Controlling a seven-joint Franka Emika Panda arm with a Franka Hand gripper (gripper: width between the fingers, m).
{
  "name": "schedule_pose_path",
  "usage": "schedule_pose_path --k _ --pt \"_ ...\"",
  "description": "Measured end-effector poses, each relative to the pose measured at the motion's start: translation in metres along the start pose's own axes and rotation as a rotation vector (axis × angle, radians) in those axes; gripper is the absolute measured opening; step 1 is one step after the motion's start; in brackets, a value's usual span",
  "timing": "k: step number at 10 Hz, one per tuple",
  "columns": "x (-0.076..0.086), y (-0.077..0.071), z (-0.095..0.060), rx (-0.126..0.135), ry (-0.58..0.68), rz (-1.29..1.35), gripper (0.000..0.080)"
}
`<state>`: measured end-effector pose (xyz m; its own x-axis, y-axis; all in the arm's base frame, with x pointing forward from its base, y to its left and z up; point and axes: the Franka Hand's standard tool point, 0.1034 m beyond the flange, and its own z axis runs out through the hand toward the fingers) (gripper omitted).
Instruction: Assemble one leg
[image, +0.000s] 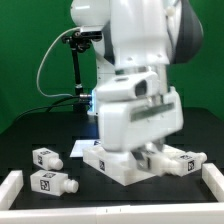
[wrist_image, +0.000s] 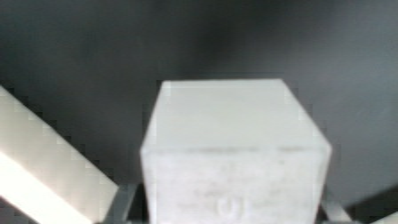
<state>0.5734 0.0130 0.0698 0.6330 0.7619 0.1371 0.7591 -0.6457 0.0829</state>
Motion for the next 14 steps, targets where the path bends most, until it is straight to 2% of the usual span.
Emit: schedule_pose_path --k 1,2,3,6,7,9,10,11,14 --pt "-0.024 -0.007 -0.013 -0.019 0.001 0.057 0.0262" --pt "-0.031 -0.018 -0.005 -0.016 0.001 0.089 0.0262" --pt "-0.028 -0.017 -0.003 -0.009 -0.003 0.081 0.0262" --pt "-0.03 -0.017 -0.003 -0.009 -0.003 0.084 0.0264" --pt "-0.044 -0.016 -0.009 -0.02 0.001 0.117 0.0264" --pt "-0.12 -0.021 -0.031 -0.026 -0.037 0.223 0.0264" --pt "-0.136 -0.025 -0.032 -0.026 -0.045 0.245 0.0264" --pt "-0.147 -0.014 -0.031 -0.043 -0.027 0.206 0.0264" --pt "-0.149 -0.013 -0.03 -0.04 -0.025 0.249 0.0264"
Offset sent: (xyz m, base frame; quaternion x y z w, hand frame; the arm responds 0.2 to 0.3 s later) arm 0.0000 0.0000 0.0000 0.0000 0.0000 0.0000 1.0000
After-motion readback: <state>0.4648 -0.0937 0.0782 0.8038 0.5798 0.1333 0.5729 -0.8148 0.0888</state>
